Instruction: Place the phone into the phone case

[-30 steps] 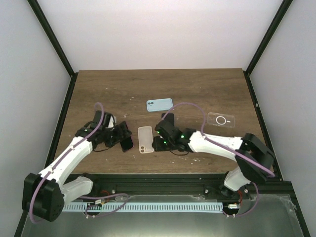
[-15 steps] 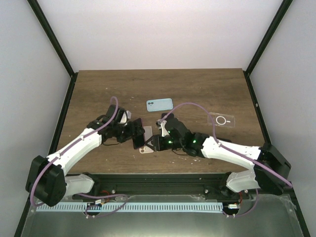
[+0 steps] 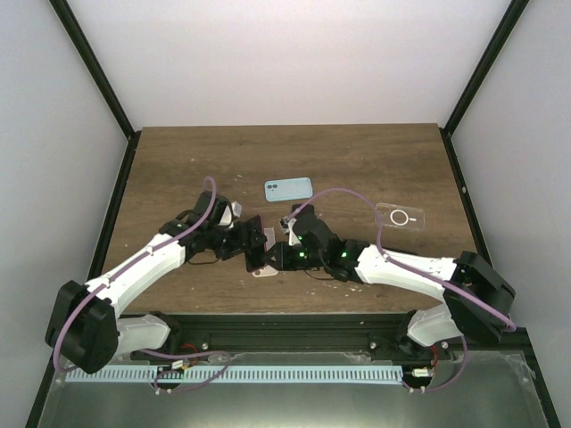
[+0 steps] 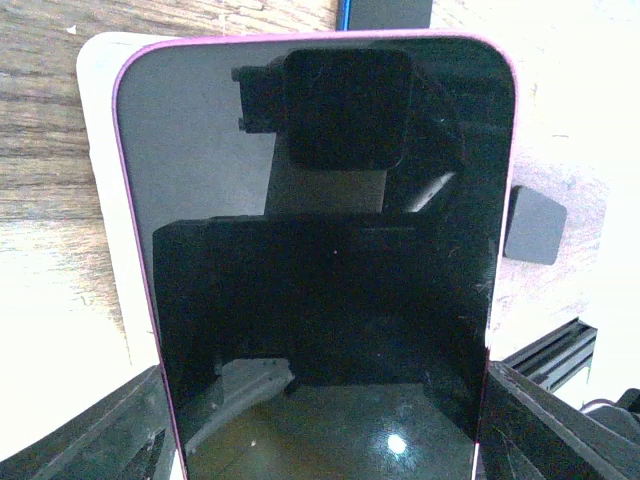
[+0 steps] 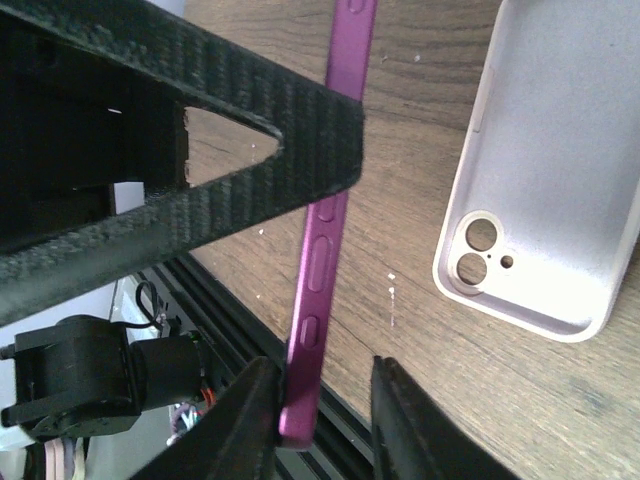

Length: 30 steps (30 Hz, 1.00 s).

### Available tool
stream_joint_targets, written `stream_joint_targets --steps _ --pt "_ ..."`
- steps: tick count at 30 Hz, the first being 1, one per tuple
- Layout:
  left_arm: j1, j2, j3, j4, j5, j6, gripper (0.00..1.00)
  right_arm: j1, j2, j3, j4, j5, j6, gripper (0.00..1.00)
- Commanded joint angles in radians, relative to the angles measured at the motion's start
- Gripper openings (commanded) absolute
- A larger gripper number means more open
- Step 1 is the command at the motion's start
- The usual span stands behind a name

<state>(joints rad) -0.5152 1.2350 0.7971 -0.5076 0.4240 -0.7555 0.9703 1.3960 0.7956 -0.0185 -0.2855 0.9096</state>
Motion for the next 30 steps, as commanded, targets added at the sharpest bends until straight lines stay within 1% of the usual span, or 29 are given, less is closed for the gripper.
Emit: stream_joint_targets --steps 1,4,8,10,14,15,18,19,20,25,28,30 --pt "-0.004 -0.01 0.001 0.037 0.021 0.014 0.52 -0.005 -0.02 -0.015 0.08 0.013 0.012 0.12" --pt "-0.005 -0.008 0.0 0.044 0.032 0.014 0.52 -0.005 -0.012 -0.015 0.078 0.007 0.016 0.06" --pt "-0.005 -0.005 0.001 0.049 0.043 0.017 0.52 -0.005 0.006 -0.013 0.069 0.005 0.026 0.03" --pt "-0.005 0.001 0.001 0.046 0.042 0.02 0.54 -0.005 0.011 -0.016 0.067 0.013 0.026 0.01" --pt "-0.005 0.032 0.005 0.036 0.041 0.025 0.7 -0.005 0.017 -0.028 0.067 0.031 0.038 0.01" --pt "-0.005 0.042 0.01 0.031 0.04 0.027 0.75 -0.005 0.019 -0.034 0.068 0.036 0.042 0.01" --pt "-0.004 0.067 0.026 0.018 0.042 0.042 0.93 -0.008 0.023 -0.051 0.072 0.049 0.057 0.01" --pt "-0.005 0.074 0.035 0.012 0.044 0.049 0.98 -0.011 0.024 -0.056 0.077 0.05 0.061 0.01" --pt "-0.004 0.081 0.045 0.005 0.048 0.058 1.0 -0.013 0.025 -0.06 0.08 0.05 0.063 0.01" --pt "-0.002 0.095 0.076 -0.015 0.066 0.088 1.0 -0.035 0.044 -0.075 0.098 0.048 0.072 0.01" --pt "0.017 0.09 0.067 -0.02 0.052 0.104 0.96 -0.056 0.058 -0.078 0.116 0.024 0.078 0.01" --pt "0.052 0.081 0.042 -0.013 0.043 0.099 0.91 -0.062 0.062 -0.075 0.122 0.019 0.076 0.01"
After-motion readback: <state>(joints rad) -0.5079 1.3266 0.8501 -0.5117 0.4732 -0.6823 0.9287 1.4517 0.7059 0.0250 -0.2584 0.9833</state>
